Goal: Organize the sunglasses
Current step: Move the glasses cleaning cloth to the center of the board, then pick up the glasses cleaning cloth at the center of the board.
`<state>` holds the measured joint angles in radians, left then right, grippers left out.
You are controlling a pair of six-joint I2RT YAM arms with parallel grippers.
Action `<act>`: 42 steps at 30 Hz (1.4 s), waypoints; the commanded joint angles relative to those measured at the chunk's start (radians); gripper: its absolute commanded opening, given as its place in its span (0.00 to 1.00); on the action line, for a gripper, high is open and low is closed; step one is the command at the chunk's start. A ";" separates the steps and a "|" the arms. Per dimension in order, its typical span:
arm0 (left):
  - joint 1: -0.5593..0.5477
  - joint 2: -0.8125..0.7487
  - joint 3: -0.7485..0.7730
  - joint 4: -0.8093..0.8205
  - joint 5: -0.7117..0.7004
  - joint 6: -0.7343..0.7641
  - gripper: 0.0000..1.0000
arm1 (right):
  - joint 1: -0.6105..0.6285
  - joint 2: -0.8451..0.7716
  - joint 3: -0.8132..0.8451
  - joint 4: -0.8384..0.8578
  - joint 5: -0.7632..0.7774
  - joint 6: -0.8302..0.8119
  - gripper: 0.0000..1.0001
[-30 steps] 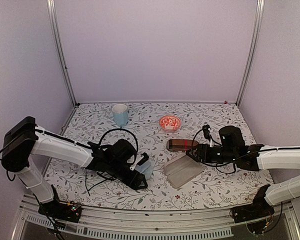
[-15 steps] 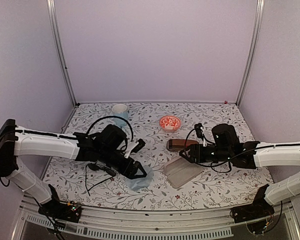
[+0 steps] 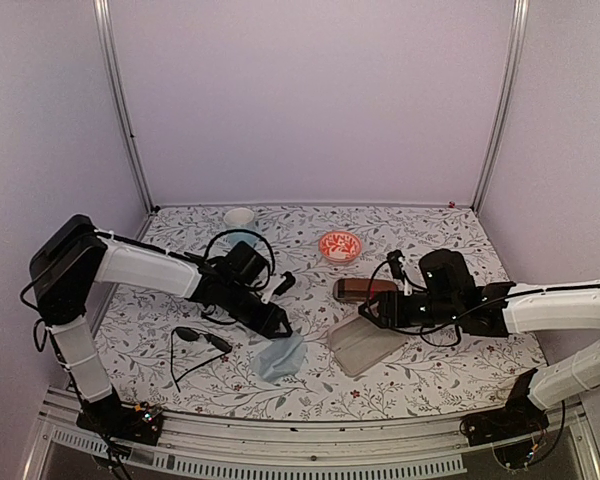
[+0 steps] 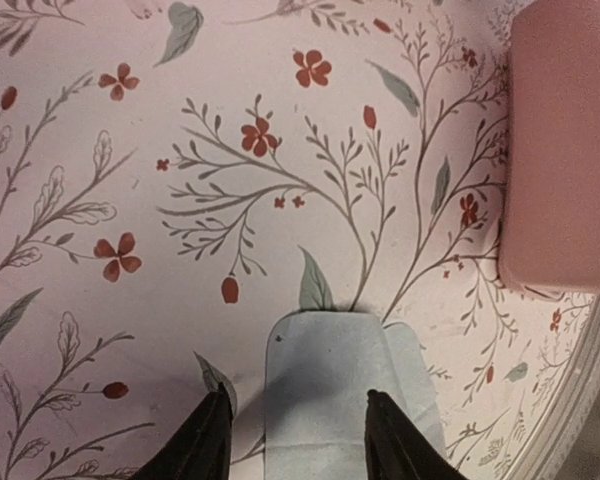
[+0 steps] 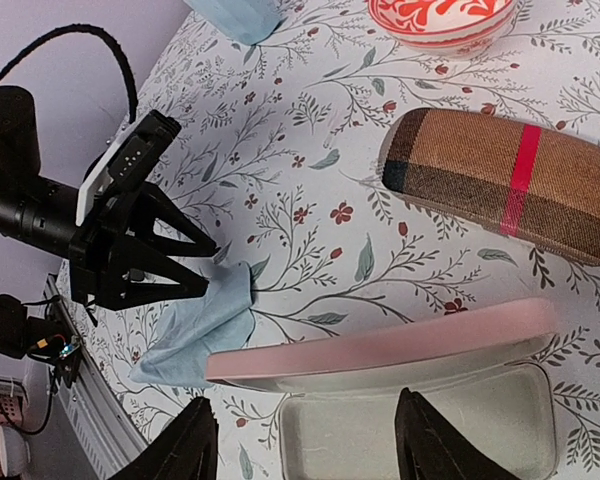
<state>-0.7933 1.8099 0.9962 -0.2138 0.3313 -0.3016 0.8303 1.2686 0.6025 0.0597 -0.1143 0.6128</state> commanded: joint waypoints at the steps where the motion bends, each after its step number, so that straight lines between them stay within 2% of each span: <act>1: -0.003 0.029 0.017 0.007 -0.012 0.031 0.44 | 0.003 0.026 0.028 0.003 0.001 0.000 0.62; 8: -0.045 0.063 0.009 0.006 -0.033 0.030 0.37 | 0.003 0.055 0.035 0.018 -0.011 -0.002 0.62; 18: -0.091 0.071 -0.003 -0.014 -0.115 0.010 0.20 | 0.004 0.032 0.017 0.020 -0.009 0.010 0.62; 30: -0.129 0.071 -0.028 -0.001 -0.133 -0.024 0.14 | 0.003 0.041 0.022 0.021 -0.014 0.006 0.62; 33: -0.136 0.068 -0.028 -0.009 -0.171 -0.025 0.10 | 0.003 0.040 0.019 0.023 -0.013 0.007 0.62; 36: -0.138 0.059 -0.028 -0.011 -0.185 -0.027 0.00 | 0.003 0.043 0.021 0.023 -0.015 0.008 0.62; 42: -0.135 -0.022 -0.051 0.003 -0.218 -0.036 0.00 | 0.004 0.038 0.025 0.021 -0.018 0.007 0.62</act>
<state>-0.9073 1.8389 0.9829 -0.1764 0.1303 -0.3267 0.8303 1.3167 0.6113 0.0608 -0.1249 0.6136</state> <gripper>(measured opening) 0.004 0.619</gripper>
